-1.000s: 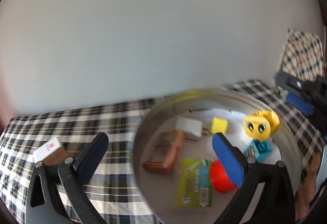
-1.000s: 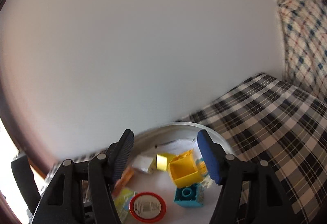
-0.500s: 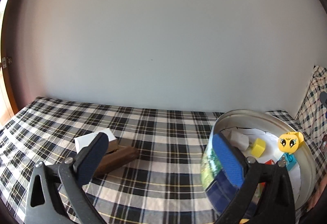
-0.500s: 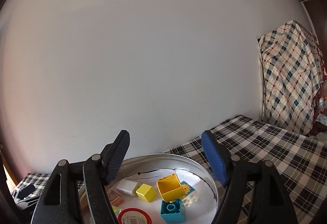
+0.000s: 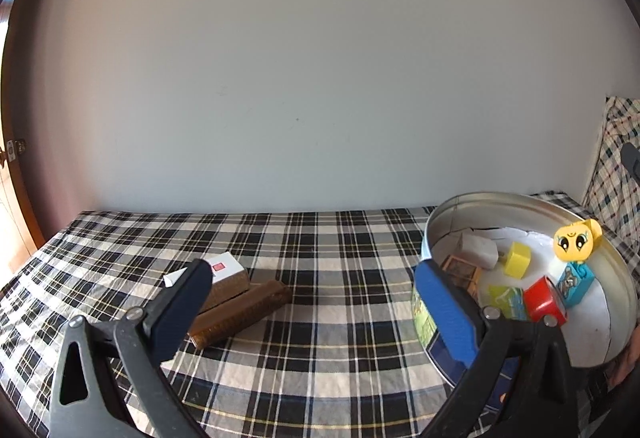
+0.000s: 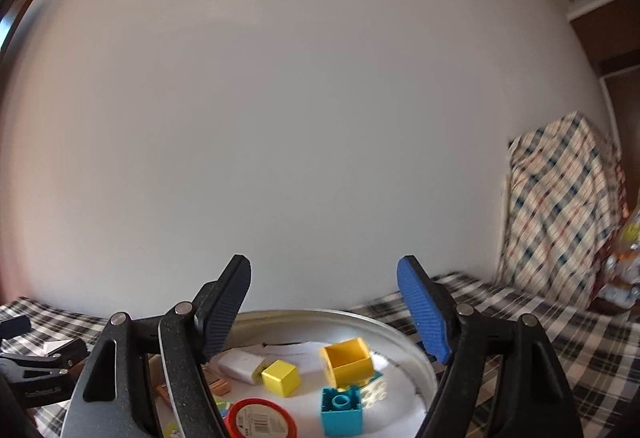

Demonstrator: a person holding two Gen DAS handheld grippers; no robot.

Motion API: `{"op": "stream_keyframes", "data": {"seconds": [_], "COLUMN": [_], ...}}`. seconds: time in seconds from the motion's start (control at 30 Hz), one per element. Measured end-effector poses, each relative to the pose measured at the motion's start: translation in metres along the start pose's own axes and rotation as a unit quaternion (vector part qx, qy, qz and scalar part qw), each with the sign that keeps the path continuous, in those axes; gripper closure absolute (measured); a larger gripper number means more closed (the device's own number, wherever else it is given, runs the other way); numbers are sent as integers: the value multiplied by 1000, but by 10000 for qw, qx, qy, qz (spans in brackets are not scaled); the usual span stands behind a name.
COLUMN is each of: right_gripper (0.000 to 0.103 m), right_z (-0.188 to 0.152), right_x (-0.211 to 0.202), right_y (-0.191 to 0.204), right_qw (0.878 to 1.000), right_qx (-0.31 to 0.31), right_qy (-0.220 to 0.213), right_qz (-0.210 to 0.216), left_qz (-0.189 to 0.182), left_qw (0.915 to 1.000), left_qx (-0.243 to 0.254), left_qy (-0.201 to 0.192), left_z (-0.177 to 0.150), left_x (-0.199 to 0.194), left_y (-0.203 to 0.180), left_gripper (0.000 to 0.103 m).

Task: Organize rigid objects
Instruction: 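Withdraw both tools from the tin toward the white box and brown brush, then grasp the brown wooden brush with the right tool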

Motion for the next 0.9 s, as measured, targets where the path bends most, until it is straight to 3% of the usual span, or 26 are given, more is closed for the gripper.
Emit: {"op": "stream_keyframes", "data": {"seconds": [0.43,0.73,0.9], "right_gripper": [25,25,25], "right_z": [-4,-8,-16], "right_x": [-27,-35,-28], "right_y": [-20,8,41], "right_qw": [9988,9982,9950], "right_qx": [379,485,656], "right_qy": [69,340,698], "right_qz": [-301,-110,271], "left_qz": [-207,-235,-174], "left_qw": [9995,9995,9996], "left_qx": [223,229,205], "left_qy": [-87,-37,-2], "left_z": [-2,-1,2], "left_x": [-17,-20,-17], "left_y": [2,17,34], "left_gripper": [0,0,0]}}
Point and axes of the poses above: each gripper's, at about its wrist camera, not at the fingertips, and x roughly the way its jaws point, y to its left, z to its top, the point moved 9 cm from there along x, roughly the way its jaws point, and after that the axes turned 13 degrees about -x, right-handed, at the moved point
